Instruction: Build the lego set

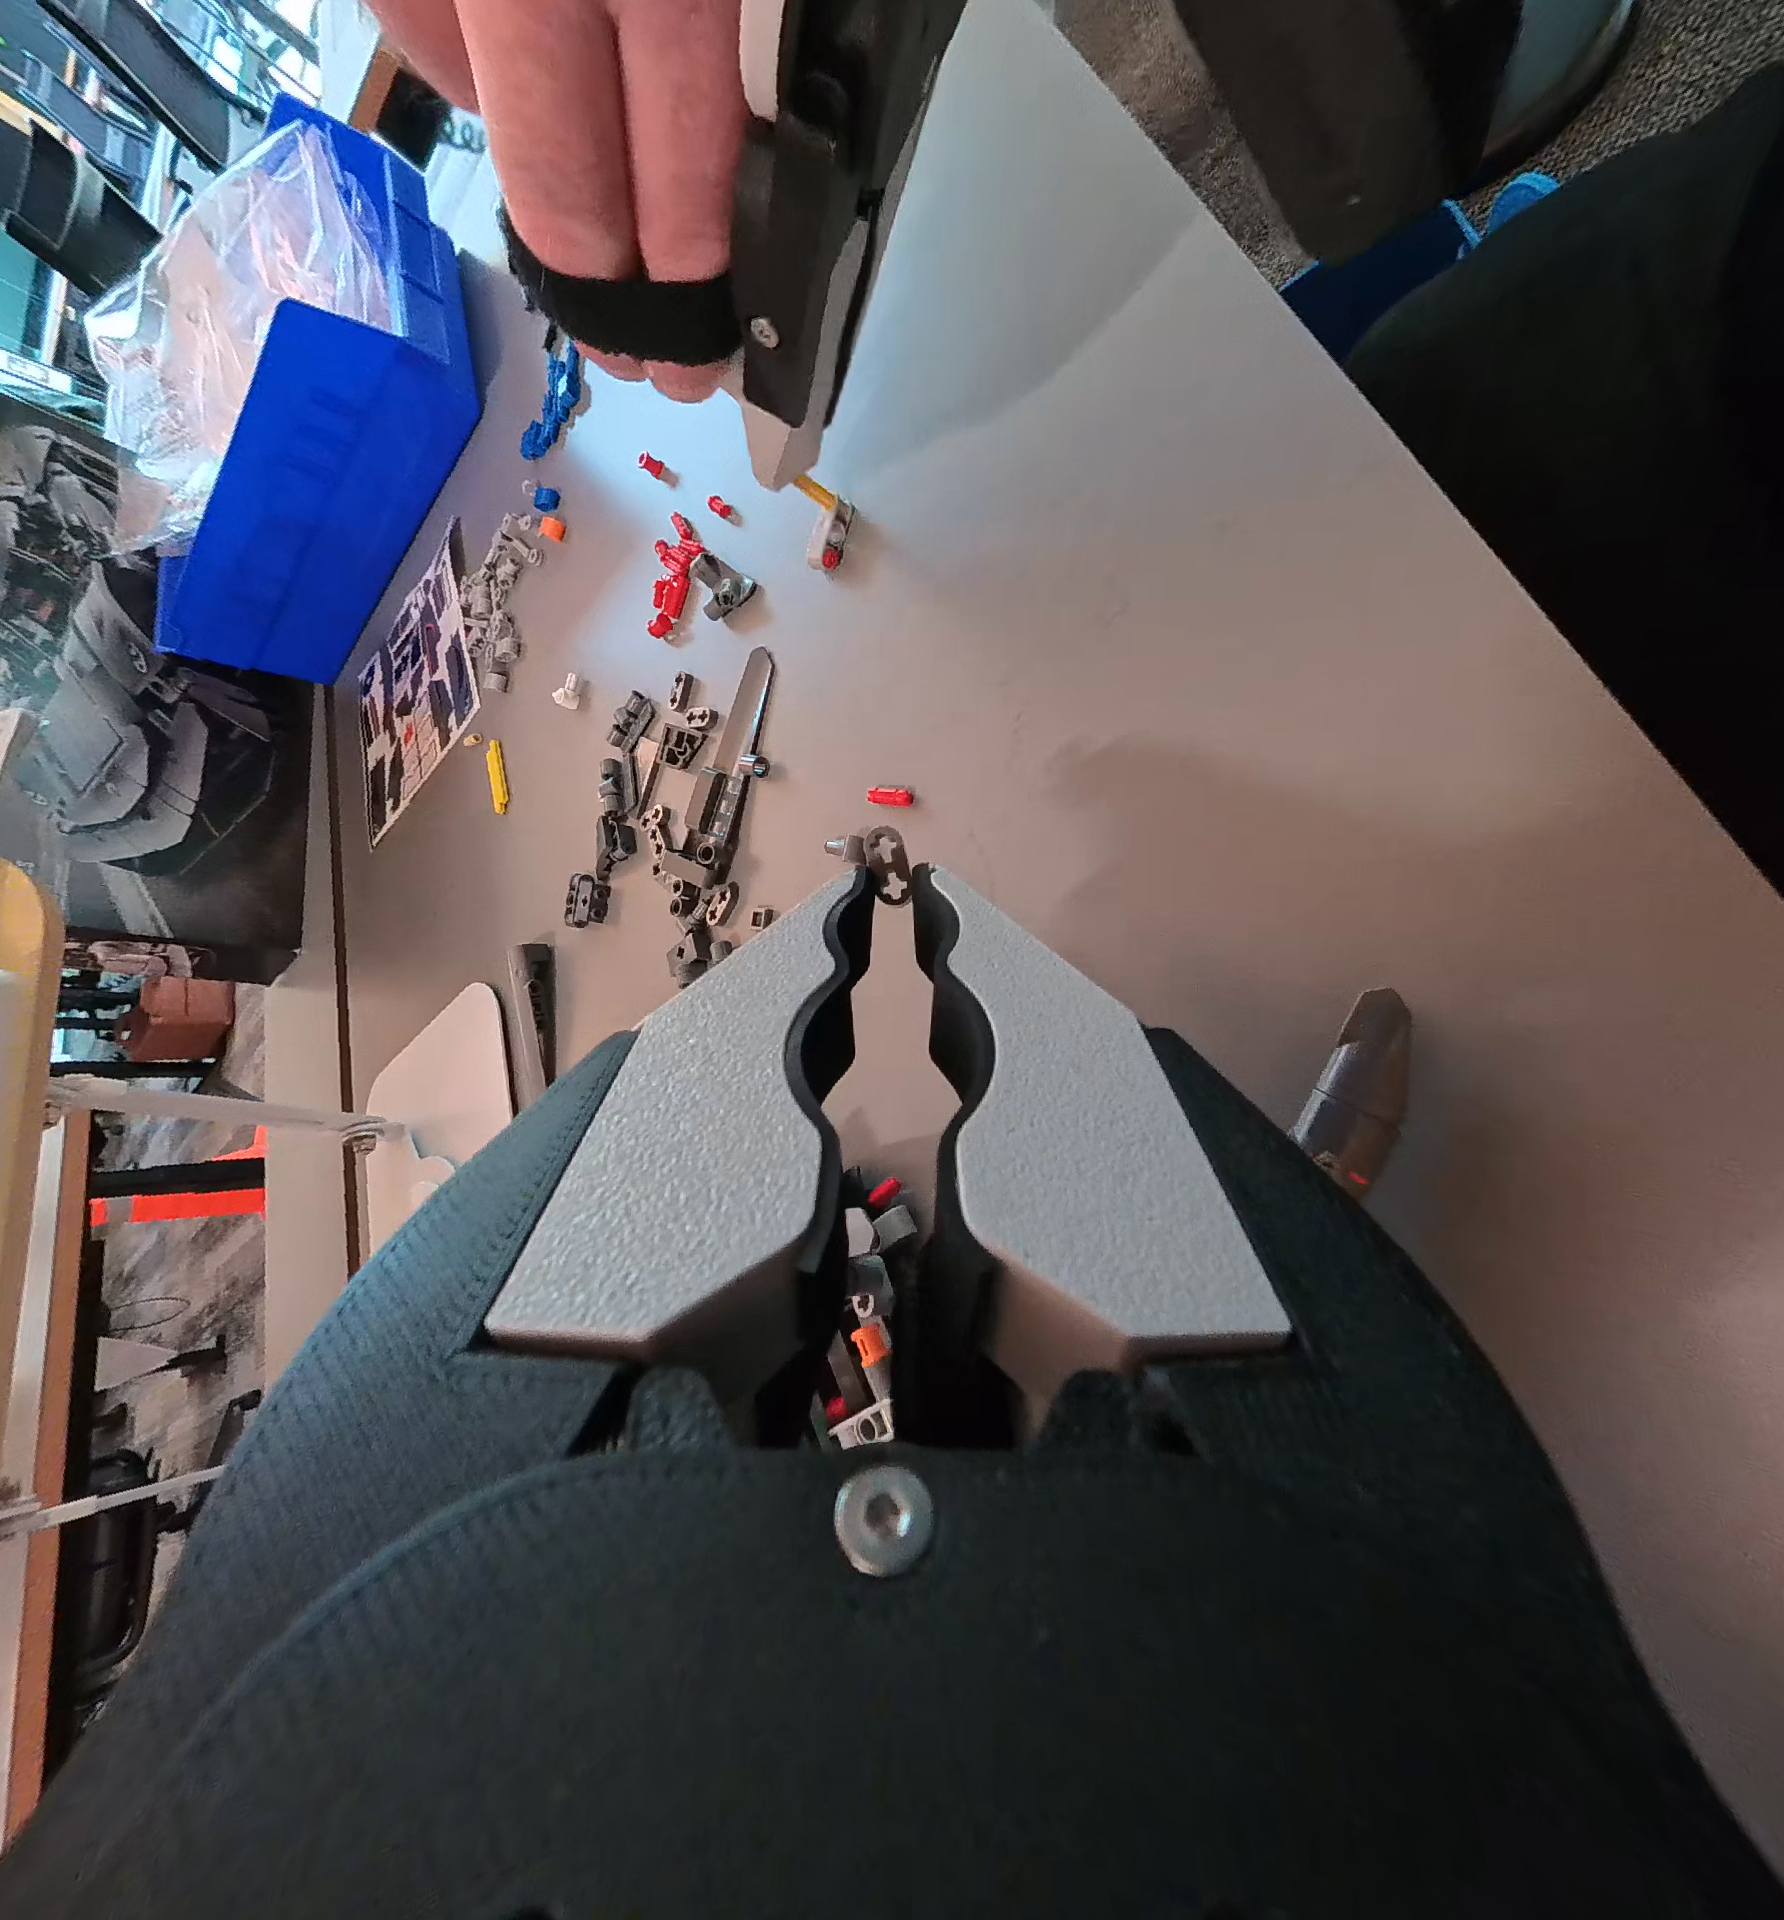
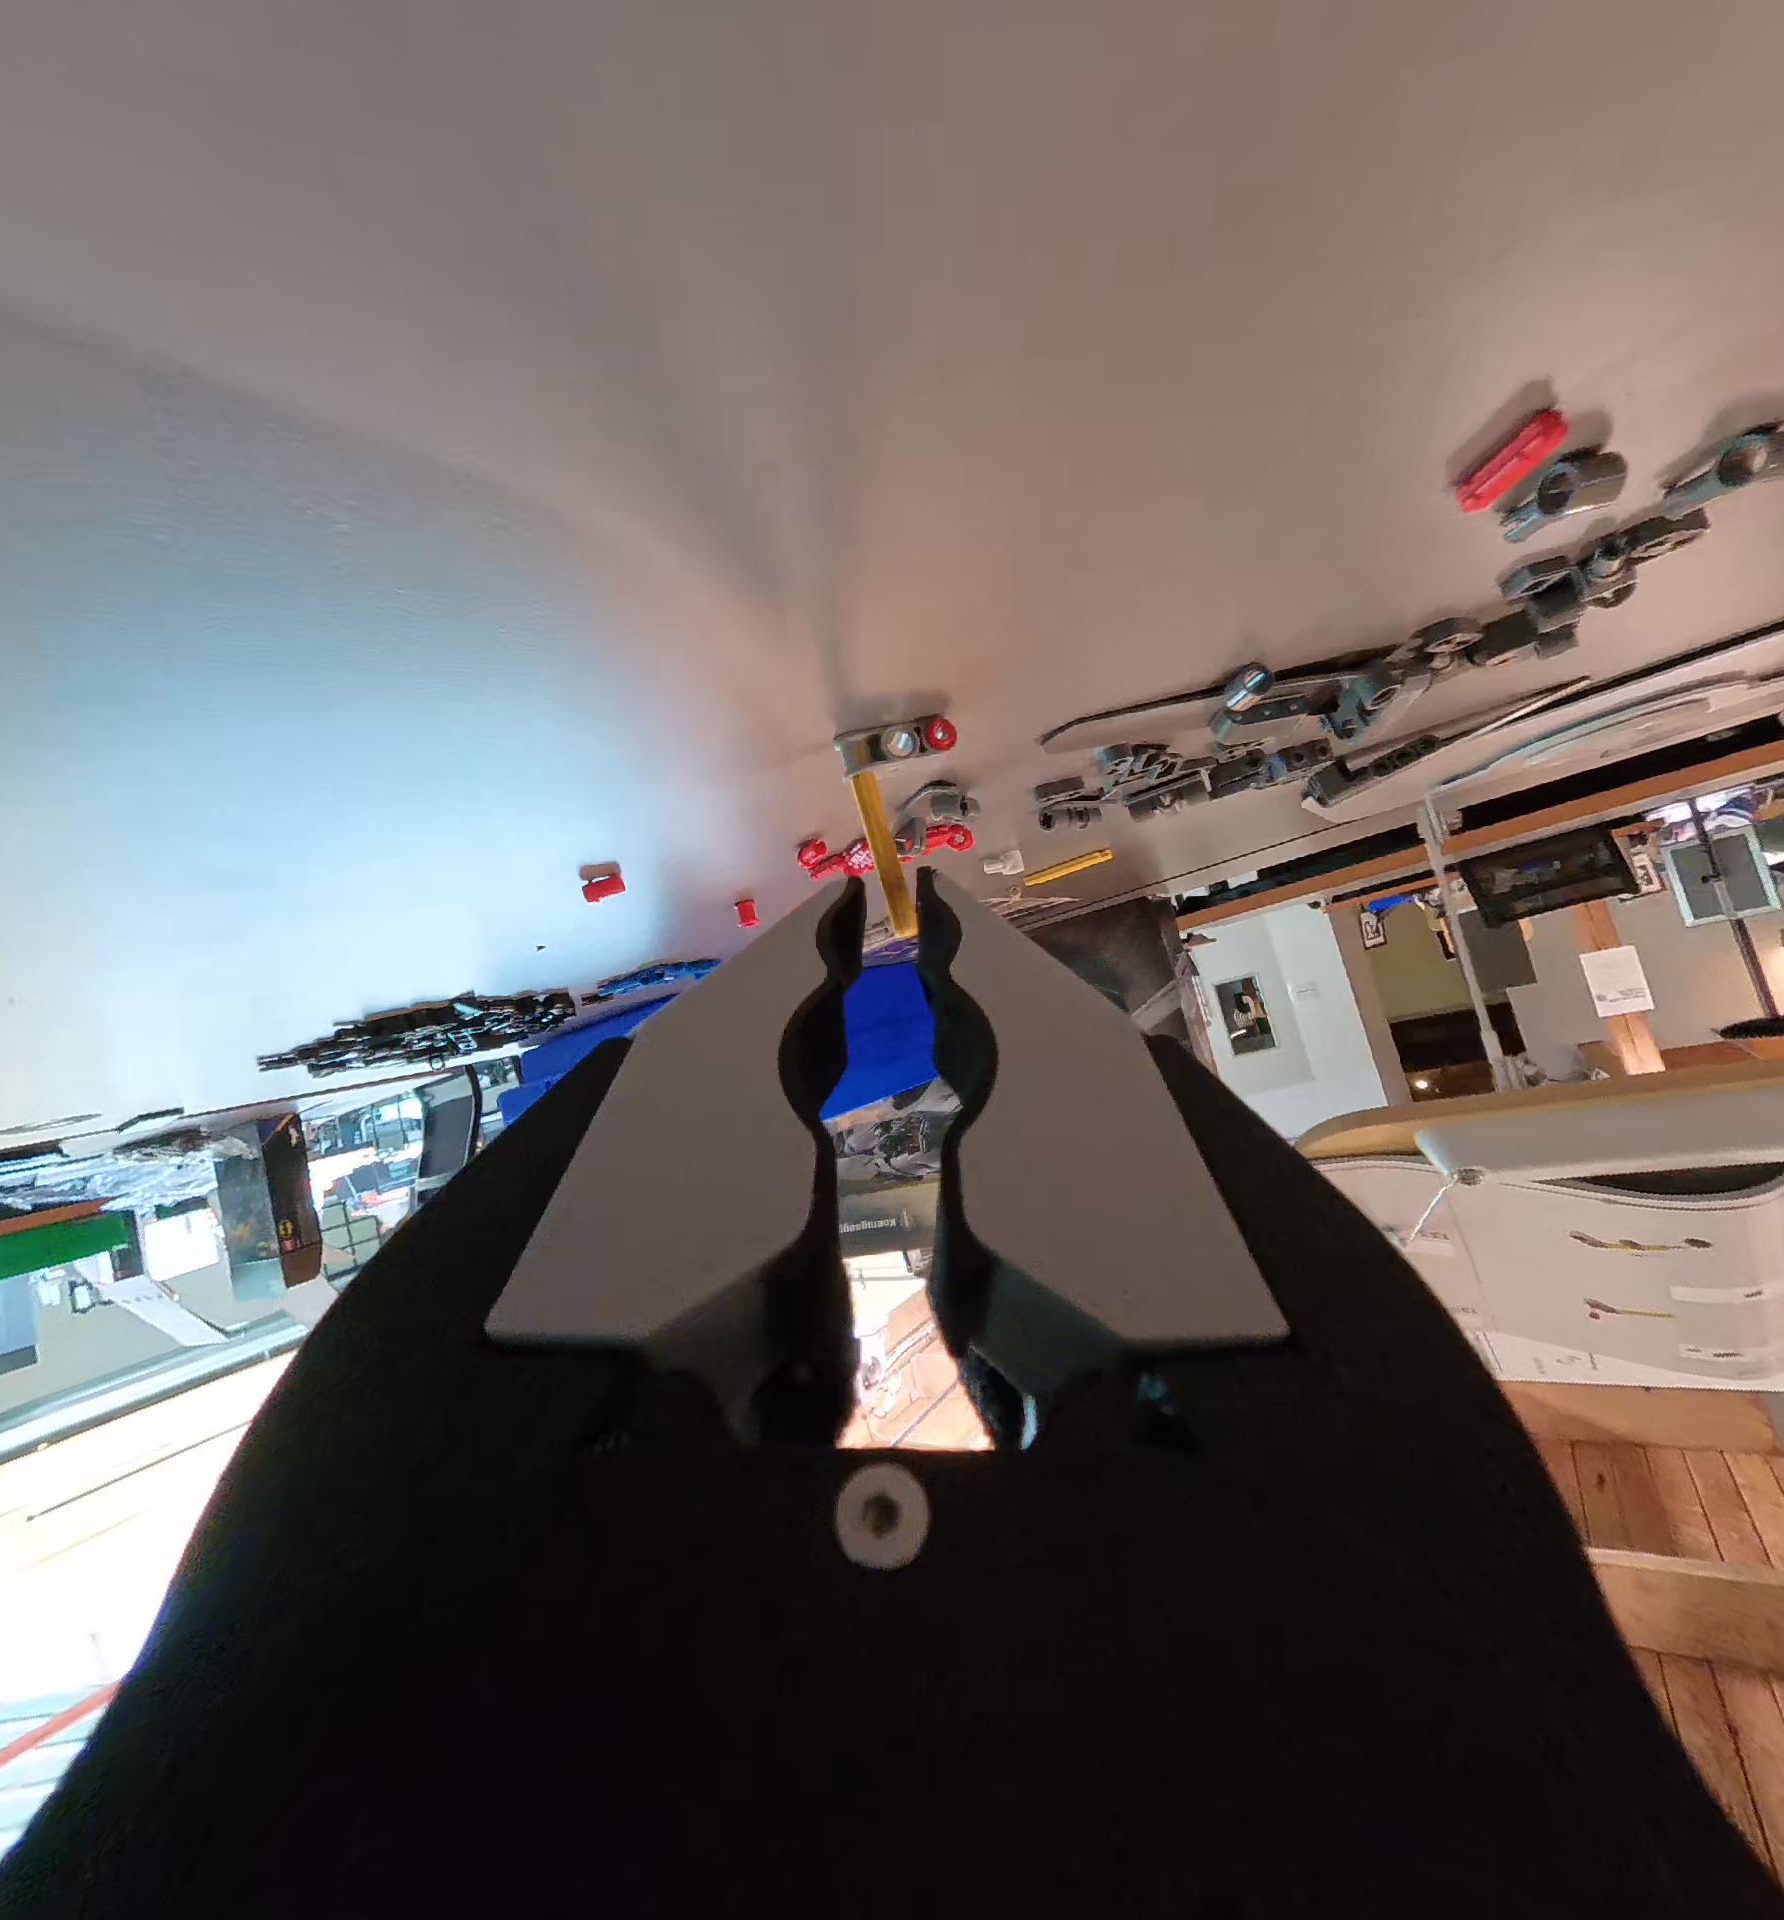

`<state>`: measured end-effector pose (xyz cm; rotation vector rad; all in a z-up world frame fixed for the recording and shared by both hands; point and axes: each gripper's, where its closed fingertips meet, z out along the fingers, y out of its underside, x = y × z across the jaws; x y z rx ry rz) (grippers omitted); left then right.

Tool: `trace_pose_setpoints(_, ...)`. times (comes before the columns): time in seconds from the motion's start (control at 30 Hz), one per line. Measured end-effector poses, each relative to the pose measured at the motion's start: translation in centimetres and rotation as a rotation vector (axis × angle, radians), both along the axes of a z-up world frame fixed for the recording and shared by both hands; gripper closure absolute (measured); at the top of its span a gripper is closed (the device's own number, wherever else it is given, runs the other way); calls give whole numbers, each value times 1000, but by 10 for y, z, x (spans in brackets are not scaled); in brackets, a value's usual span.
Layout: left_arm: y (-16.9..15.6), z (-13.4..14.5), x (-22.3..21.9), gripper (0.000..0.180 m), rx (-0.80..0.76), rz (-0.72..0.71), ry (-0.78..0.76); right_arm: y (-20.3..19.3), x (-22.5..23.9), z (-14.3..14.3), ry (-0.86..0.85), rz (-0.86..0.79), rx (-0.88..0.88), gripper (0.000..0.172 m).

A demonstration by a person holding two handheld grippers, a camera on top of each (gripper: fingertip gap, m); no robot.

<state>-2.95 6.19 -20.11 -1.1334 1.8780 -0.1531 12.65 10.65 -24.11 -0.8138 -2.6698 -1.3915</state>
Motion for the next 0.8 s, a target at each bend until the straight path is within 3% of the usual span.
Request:
trace_pose_setpoints(0.2, 1, -1, 1, 175, -7, 2, -2, 0, -7, 34, 192, -88, -7, 158)
trace_pose_setpoints(0.37, 1, 3, 6, 175, -36, 6, -35, -16, -1, 59, 755, -445, -216, 155)
trace_pose_setpoints(0.5, 2, 6, 17, 175, -42, 5, -48, -20, 0, 45, 1243, -718, -460, 150)
trace_pose_setpoints(0.6, 0, 6, 26, 175, -49, -6, -45, -10, -1, 29, 1511, -900, -570, 148)
trace_pose_setpoints(0.8, -3, 1, 34, 175, -60, -6, -37, -2, -3, -10, 1568, -1002, -585, 141)
